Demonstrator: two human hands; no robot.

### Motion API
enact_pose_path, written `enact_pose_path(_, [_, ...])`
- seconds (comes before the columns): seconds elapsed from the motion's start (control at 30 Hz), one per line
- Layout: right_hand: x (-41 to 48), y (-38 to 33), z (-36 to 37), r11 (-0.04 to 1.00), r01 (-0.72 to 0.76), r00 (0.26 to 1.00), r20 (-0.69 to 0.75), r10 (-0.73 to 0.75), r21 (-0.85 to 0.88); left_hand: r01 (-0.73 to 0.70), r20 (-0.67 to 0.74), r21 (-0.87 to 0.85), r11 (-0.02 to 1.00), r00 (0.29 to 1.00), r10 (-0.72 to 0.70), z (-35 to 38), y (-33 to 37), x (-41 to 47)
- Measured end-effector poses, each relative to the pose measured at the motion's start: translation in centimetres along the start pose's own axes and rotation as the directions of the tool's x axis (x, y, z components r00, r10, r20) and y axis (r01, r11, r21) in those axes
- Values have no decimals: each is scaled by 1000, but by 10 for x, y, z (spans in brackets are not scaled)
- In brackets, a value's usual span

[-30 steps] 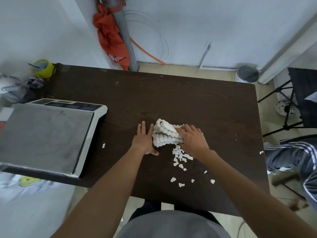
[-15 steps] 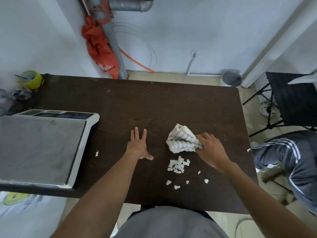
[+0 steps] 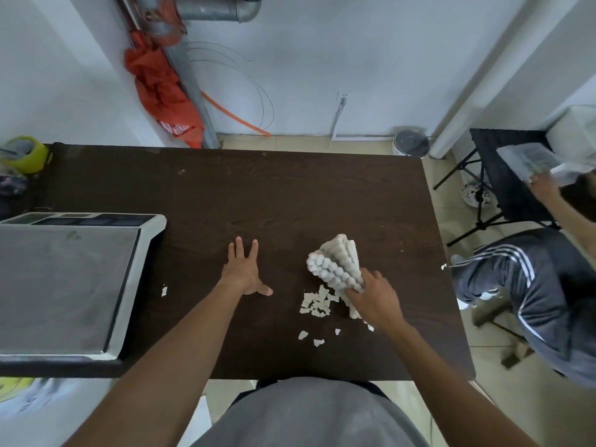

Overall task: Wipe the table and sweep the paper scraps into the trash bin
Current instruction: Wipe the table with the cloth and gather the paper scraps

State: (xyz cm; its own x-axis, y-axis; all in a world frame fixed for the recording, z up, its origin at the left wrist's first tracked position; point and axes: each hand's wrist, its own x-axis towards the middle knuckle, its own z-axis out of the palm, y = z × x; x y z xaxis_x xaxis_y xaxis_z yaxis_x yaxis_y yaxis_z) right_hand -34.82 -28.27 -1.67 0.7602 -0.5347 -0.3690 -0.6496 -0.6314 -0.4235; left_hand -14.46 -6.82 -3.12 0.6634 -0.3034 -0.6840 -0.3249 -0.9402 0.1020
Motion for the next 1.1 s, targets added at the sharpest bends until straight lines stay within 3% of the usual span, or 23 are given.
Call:
enact_pose_path(0.13, [8,-3,-11,996,19,1000,-19,-18,86,-2,4,-12,1000,1000,2,0,-1,-1])
enact_pose_path(0.3, [25,6,-28,994,-66,992,-100,74,82,-9,-13,-23,1000,1000,9,1,-2,-2])
enact_pose_path(0.43, [24,8,-20,993,-99,994,-42,102,57,-16,-20,-25,1000,1000,15,2,-1,-3])
enact_pose_path(0.53, [15,5,-7,999,-43,999,-12,43,2,-7,-14,-24,1000,1000,6,1,0,-4])
enact_pose_path(0.7, [20,-7,-4,993,95,995,0,-95,73,20,-25,-64,998,999,-22,5,-1,1])
enact_pose_path(0.9, [65,-30,-12,924,327,932,-92,-349,-199,58,-13,-78,995,998,-59,3,5,-1])
enact_pose_path(1.1, [123,-82,-18,854,465,874,-31,-484,-232,42,-33,-106,993,998,-46,8,1,2])
